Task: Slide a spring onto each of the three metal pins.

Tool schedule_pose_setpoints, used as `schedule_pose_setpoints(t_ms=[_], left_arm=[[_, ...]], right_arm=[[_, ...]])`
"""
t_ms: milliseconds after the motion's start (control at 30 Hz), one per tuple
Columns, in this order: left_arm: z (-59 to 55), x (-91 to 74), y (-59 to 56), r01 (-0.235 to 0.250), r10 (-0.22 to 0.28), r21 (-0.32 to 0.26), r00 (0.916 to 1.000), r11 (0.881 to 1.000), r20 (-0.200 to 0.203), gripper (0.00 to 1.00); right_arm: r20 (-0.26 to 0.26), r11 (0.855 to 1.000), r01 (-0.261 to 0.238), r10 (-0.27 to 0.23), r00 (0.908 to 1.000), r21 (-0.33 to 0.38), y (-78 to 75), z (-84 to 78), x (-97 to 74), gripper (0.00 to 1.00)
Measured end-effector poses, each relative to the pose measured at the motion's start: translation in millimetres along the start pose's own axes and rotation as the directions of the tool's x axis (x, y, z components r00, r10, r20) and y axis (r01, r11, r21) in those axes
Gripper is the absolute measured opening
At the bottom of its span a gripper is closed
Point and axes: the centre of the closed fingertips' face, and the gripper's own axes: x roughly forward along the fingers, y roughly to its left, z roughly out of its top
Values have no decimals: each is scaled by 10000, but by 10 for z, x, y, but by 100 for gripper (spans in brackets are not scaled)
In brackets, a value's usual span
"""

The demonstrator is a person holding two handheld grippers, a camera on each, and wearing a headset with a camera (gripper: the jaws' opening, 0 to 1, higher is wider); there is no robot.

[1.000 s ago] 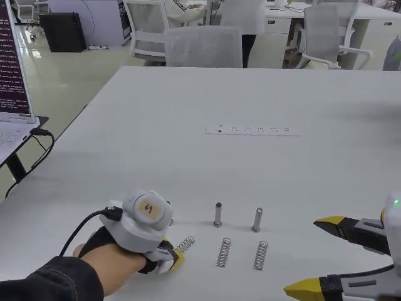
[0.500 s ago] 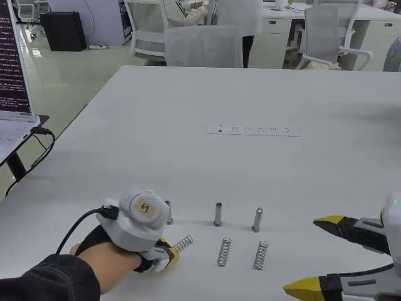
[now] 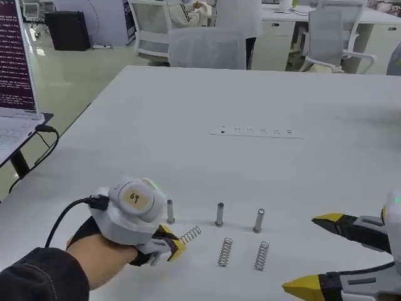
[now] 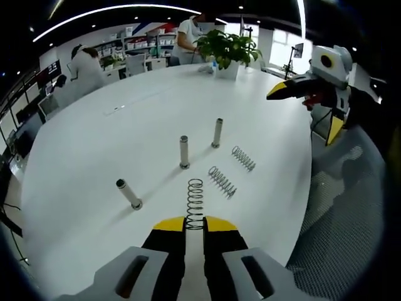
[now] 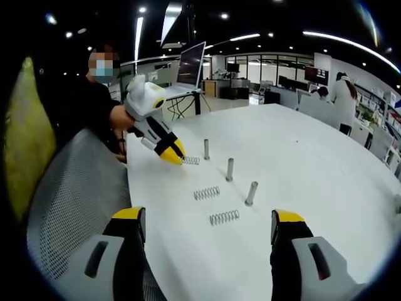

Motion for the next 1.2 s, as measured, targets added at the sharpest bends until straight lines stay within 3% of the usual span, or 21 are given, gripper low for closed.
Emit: schedule_pose_setpoints(t_ms=[233,467,733,1067,1200], left_arm=[[97,-178,-130,475,-503,581,9977,9972,465,2],[207,-359,-225,858,-973,1040,9891,9909,1110,2],[313,-439,-358,1108,-1326,1472,9802,9829,1471,2],[407,-493,-547,1666,-2070,2282,9642,9592,1660,2],[434,-524,-628,2005,-2490,2493,9515,9474,1808,2]], right_arm=[[285,9997,-204,208,9994,-127,53,141,-2,80],[329,9984,-451,463,9984,-355,124,231,33,79],[412,9928,-913,947,9947,-775,230,393,100,78],[594,9787,-1762,1831,9813,-1053,426,524,188,70],[575,9707,-2126,2199,9738,-1120,530,544,216,65]])
